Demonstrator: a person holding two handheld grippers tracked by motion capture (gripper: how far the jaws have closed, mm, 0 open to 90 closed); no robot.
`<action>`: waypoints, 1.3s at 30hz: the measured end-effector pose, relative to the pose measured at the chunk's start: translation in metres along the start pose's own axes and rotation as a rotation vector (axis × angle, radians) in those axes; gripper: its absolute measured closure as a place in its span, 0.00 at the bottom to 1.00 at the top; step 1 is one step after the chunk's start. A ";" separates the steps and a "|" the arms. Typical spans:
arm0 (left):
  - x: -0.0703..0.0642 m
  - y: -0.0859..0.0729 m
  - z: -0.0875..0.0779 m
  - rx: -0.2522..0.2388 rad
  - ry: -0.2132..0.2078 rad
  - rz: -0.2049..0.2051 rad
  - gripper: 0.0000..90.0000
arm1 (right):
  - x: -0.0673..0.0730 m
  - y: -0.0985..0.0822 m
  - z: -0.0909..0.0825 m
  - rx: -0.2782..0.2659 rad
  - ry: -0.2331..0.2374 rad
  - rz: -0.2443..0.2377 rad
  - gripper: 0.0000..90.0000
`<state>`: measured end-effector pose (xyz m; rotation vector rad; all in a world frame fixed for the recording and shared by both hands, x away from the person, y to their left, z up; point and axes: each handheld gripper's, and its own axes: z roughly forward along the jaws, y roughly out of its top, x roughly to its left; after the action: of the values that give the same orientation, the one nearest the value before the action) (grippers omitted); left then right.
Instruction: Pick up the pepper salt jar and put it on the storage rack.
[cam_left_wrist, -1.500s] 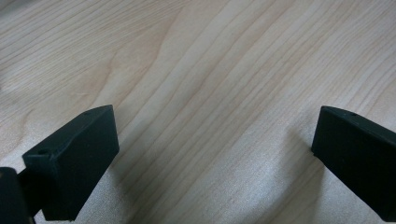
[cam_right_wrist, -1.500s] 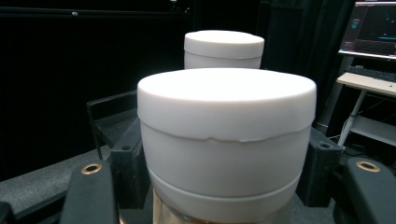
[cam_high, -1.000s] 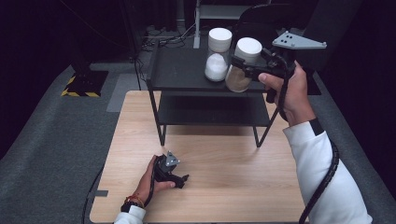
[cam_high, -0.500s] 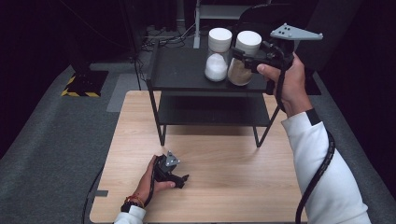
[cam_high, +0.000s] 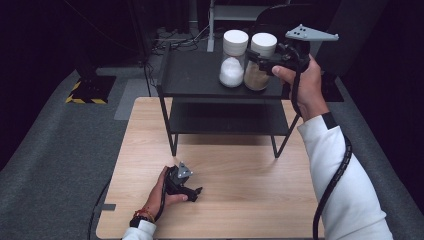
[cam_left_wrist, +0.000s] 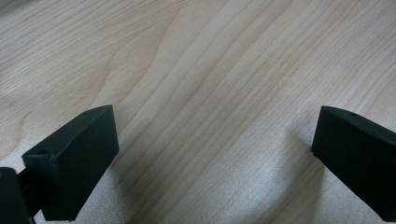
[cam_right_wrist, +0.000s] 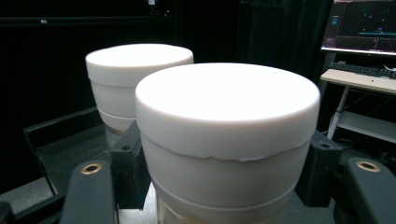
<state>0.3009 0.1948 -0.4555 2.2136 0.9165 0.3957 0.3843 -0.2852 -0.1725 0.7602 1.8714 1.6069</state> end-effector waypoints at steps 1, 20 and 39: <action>0.000 0.000 0.000 0.001 0.000 -0.001 0.01 | -0.001 -0.001 0.000 -0.002 0.002 0.002 0.37; 0.000 0.000 0.000 -0.001 -0.001 0.003 0.01 | -0.004 -0.004 -0.003 -0.009 -0.012 -0.001 0.20; 0.000 0.000 0.000 0.000 0.000 0.002 0.01 | 0.011 -0.010 -0.017 0.035 -0.042 -0.067 0.00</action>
<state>0.3010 0.1946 -0.4555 2.2151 0.9142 0.3960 0.3641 -0.2902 -0.1801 0.7326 1.8791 1.5093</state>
